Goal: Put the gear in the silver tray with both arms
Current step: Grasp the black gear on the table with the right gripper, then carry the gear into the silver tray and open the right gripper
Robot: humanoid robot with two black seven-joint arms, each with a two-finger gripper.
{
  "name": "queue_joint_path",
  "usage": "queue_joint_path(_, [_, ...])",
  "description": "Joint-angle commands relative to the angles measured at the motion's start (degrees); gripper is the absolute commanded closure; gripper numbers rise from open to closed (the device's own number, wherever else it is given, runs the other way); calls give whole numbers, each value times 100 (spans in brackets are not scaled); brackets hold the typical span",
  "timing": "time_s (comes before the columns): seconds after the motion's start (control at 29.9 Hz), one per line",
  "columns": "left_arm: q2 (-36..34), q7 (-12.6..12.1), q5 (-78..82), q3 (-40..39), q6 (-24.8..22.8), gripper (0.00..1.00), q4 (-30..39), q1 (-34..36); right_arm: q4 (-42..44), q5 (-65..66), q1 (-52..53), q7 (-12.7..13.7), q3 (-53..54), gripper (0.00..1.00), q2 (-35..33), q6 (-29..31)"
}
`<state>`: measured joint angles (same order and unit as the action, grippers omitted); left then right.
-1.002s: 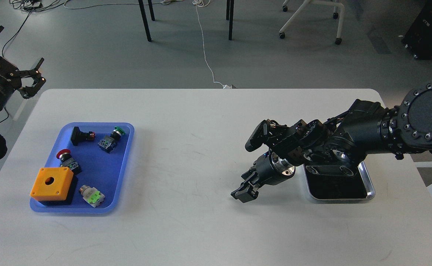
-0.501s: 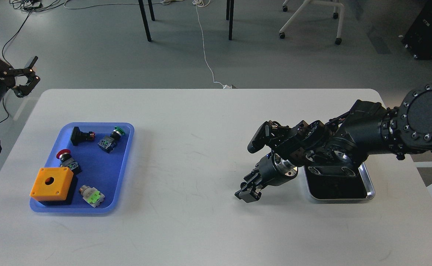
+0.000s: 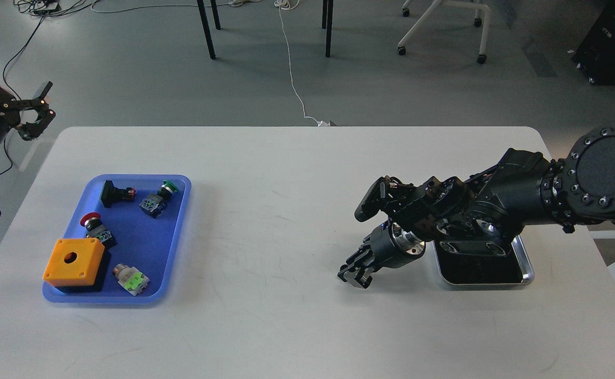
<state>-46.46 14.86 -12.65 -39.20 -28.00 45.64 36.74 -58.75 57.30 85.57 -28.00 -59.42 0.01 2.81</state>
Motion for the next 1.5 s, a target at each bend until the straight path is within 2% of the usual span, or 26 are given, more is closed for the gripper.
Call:
queue_joint_path(0.0, [5,-1,0,0,0,2,-3,0,39,-8,-40,0,0,83,-1,-9])
queue_joint_path(0.2, [-21,-1,0,0,0,2,6,0,4,-25,73,0,53,85,-1,-17])
queue_joint_path(0.4, [-74,-1,0,-26,0,2,6,26,-22,-148,802,0,632,85,-1,-53])
queue_joint_path(0.53, [-83,-10,9,-35,0,2,85,70,-215,-122,1216,0,624,84,-1,-53])
queue_joint_path(0.67, [-100,-19,26,-193,0,2,112,70,-558,18,1409,0,449,84,-1009,-26])
queue_joint_path(0.87, [-100,-19,26,-202,0,2,120,70,-637,360,1357,0,18,84,-2442,-35])
queue_joint_path(1.04, [-74,-19,26,-211,0,2,243,97,-866,853,1068,0,0,84,-3383,-35])
queue_joint_path(1.17, [14,-1,26,-219,0,2,419,97,-805,1090,594,0,0,83,-3613,-35])
queue_joint_path(1.47, [172,8,17,-228,146,2,481,132,-515,1117,-128,0,175,81,-3552,-61])
